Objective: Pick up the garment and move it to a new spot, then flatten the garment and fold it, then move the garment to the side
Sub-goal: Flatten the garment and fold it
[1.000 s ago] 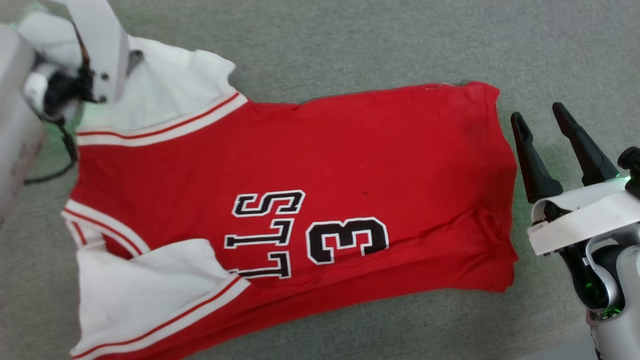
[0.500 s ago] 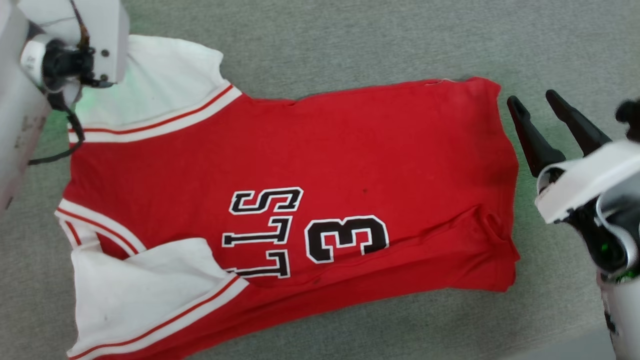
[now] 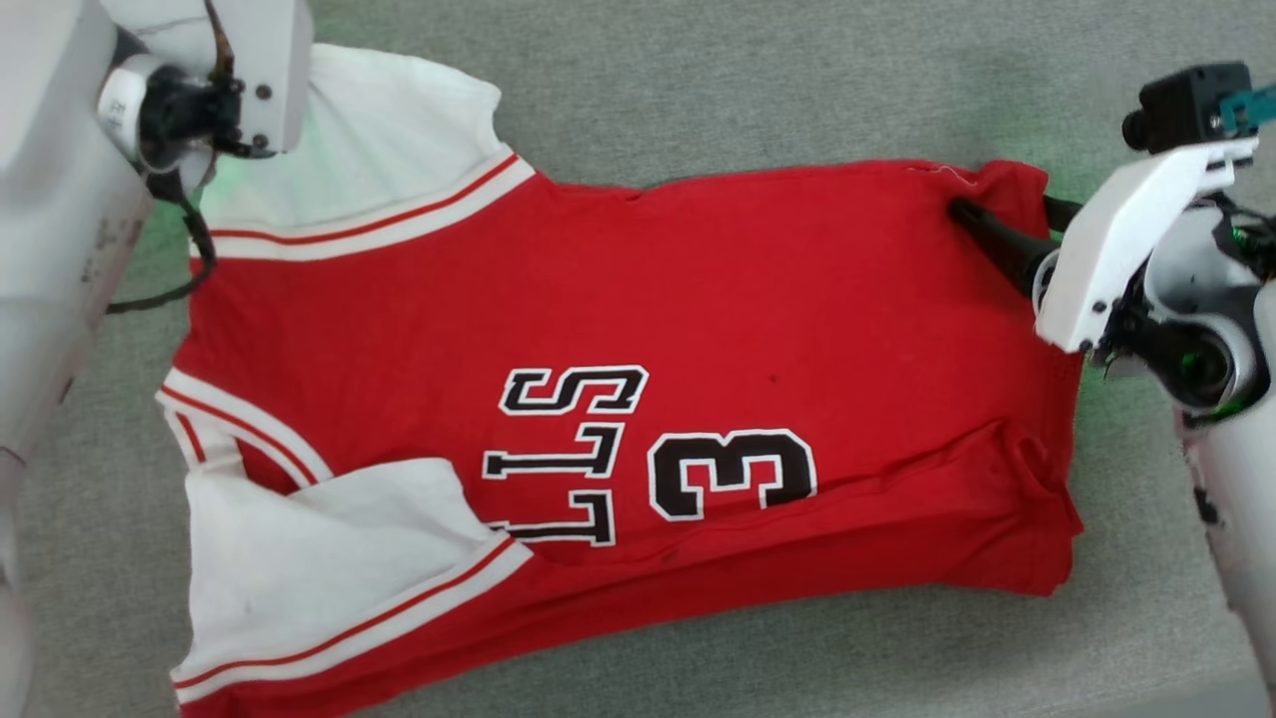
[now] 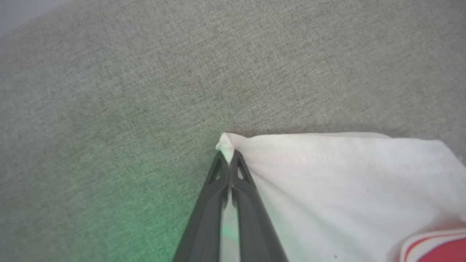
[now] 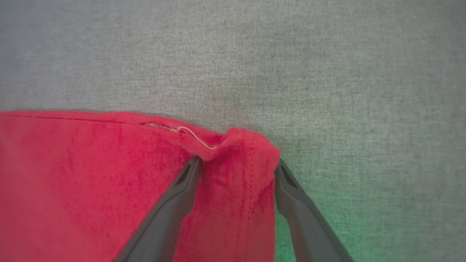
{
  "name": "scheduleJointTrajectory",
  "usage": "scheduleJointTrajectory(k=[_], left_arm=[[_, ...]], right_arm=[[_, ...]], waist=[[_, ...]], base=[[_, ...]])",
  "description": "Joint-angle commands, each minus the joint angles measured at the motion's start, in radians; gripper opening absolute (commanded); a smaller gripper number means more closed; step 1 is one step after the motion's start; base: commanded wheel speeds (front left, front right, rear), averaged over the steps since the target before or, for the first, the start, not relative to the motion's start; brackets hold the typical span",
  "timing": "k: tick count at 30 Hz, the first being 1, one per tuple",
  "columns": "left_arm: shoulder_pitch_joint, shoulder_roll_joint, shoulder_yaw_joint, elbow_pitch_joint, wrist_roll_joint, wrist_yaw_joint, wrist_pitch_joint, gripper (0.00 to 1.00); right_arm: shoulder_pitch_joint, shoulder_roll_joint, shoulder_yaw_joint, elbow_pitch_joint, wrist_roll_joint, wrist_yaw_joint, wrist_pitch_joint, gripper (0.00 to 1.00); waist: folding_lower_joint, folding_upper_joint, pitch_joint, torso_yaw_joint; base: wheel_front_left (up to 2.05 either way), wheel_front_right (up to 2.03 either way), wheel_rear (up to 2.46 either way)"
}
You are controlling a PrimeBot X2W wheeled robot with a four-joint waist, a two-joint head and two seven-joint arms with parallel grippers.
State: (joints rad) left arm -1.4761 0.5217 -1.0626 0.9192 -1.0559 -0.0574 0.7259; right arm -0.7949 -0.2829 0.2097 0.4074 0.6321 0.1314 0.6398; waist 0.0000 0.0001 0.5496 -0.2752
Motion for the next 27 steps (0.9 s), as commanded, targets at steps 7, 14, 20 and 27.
scheduleJointTrajectory(k=[7,14,20,27], left_arm=[[0.057,-0.024,0.006,0.027,-0.019,0.004,-0.038,0.00],[0.039,-0.020,0.023,0.009,-0.037,-0.012,-0.052,0.00],[0.051,0.012,0.016,-0.058,-0.036,-0.008,-0.031,0.00],[0.119,0.083,-0.002,-0.225,-0.035,0.038,0.003,0.00]], right_arm=[[-0.054,-0.043,0.044,0.105,-0.036,-0.002,0.040,0.00],[-0.023,-0.112,0.061,0.051,-0.015,-0.002,0.002,0.00],[0.058,-0.178,0.064,-0.031,0.005,-0.002,0.007,0.00],[0.184,-0.241,0.055,-0.139,0.025,-0.002,0.040,0.00]], waist=[[0.0000,-0.0001,-0.019,0.035],[0.0000,-0.0001,-0.075,0.081],[0.0000,-0.0001,-0.142,0.130],[0.0000,-0.0001,-0.220,0.179]], base=[[0.00,0.00,0.00],[0.00,0.00,0.00],[0.00,0.00,0.00],[0.00,0.00,0.00]])
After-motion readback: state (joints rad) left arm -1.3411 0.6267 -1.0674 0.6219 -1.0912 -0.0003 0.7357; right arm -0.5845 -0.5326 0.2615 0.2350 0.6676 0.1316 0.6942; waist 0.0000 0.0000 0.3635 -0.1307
